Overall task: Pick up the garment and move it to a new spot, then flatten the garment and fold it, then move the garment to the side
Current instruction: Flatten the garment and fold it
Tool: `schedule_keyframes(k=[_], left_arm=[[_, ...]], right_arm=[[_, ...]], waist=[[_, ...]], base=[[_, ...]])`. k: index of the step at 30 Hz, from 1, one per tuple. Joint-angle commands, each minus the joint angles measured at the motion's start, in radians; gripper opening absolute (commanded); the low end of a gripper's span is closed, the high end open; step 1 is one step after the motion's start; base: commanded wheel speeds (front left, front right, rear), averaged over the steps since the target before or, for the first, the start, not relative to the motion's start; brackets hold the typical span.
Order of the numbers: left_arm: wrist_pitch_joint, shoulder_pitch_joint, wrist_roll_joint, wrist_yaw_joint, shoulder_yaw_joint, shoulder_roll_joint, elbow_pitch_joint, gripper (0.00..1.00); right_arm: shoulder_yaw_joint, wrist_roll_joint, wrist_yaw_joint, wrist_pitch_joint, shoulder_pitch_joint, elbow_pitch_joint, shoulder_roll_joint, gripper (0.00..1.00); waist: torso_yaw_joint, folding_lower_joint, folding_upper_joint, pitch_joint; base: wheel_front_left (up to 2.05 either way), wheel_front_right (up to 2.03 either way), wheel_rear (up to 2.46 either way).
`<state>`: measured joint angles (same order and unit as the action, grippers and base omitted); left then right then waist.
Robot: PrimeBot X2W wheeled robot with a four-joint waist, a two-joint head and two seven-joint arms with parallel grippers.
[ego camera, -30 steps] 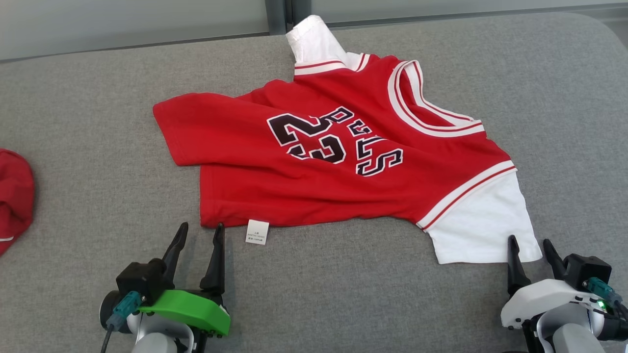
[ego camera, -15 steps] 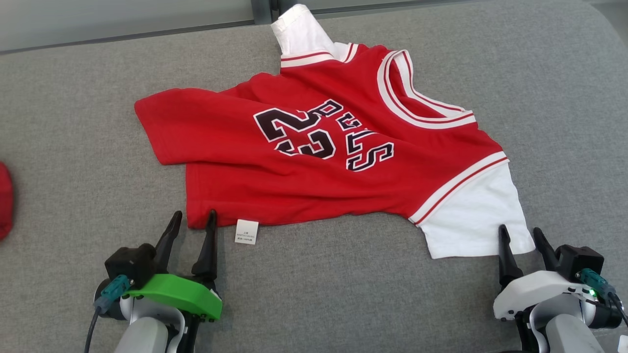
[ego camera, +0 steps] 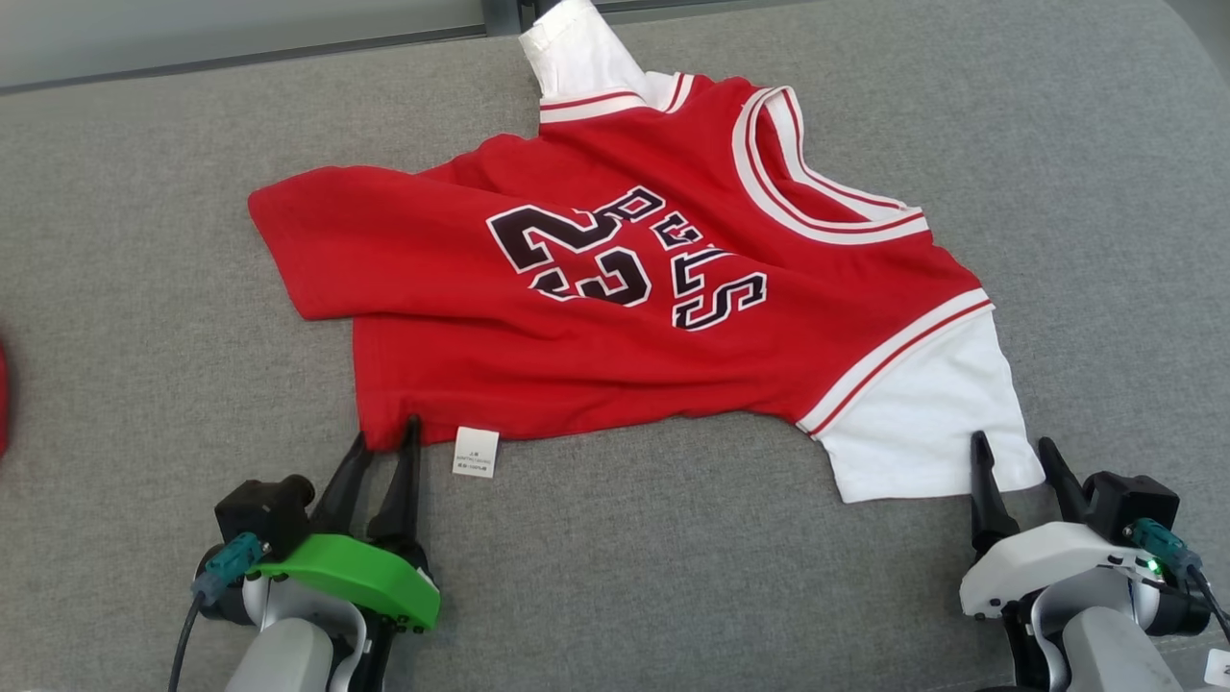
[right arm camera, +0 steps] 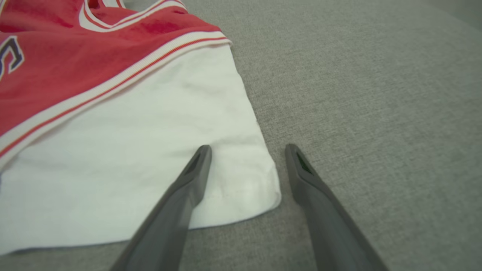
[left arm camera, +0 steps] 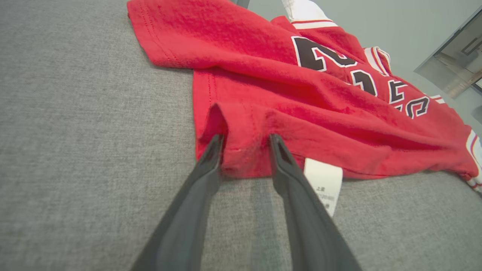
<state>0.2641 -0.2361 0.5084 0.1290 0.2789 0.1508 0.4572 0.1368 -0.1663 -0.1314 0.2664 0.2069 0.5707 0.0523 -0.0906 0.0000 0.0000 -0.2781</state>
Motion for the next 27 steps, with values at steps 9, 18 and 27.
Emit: schedule_keyframes(k=[9,18,27], left_arm=[[0.0,-0.024,0.016,0.003,0.037,0.014,0.023,0.0],[0.0,0.05,0.024,0.003,0.036,0.011,0.02,0.0],[0.0,0.161,-0.006,0.003,0.015,0.022,-0.053,0.0]], right_arm=[[-0.025,-0.026,0.002,-0.008,0.001,0.068,-0.002,0.0],[0.01,-0.028,0.002,-0.003,-0.04,0.037,0.0,0.0],[0.013,-0.121,0.001,-0.002,-0.104,-0.084,0.001,0.0]], waist=[[0.002,0.0,0.0,0.009],[0.008,0.0,0.0,0.1],[0.042,0.0,0.0,0.243]], base=[[0.0,0.0,0.0],[0.0,0.0,0.0],[0.0,0.0,0.0]])
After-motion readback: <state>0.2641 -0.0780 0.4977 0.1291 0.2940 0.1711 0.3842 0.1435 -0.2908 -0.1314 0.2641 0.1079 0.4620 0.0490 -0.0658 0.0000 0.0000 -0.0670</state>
